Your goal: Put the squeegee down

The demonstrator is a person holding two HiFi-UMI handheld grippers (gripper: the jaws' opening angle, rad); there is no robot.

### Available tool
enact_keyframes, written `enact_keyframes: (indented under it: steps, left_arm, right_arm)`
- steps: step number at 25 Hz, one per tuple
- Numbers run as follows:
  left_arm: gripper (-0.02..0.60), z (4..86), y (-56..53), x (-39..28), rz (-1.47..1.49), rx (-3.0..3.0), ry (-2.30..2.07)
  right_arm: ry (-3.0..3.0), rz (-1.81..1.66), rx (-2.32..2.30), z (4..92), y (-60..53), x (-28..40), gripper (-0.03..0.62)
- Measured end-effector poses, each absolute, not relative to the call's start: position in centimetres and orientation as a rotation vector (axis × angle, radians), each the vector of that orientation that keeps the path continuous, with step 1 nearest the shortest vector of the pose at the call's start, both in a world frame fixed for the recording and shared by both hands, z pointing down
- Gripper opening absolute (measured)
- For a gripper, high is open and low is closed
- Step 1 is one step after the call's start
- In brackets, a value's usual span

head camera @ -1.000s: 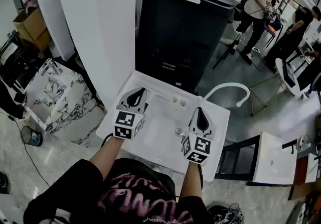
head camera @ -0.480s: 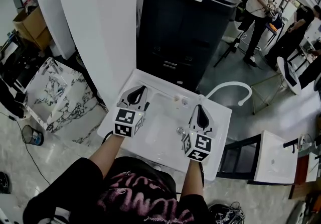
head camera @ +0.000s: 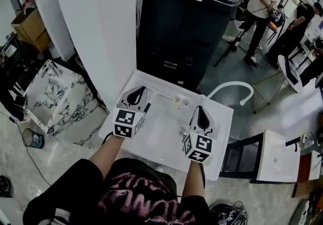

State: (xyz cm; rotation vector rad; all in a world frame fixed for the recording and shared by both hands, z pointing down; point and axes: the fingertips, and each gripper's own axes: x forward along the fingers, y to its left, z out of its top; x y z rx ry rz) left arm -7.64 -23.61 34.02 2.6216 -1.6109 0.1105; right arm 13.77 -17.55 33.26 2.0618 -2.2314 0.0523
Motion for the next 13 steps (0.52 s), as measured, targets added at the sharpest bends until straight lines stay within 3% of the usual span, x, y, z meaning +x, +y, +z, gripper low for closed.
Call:
enact_keyframes:
  steps: [13]
  left_arm:
    - [0.009, 34.11, -23.88, -8.36, 0.097, 2.624, -1.574]
  right_arm:
    - [-2.211, 0.064, 2.085, 33.22, -17.25, 12.94, 0.020]
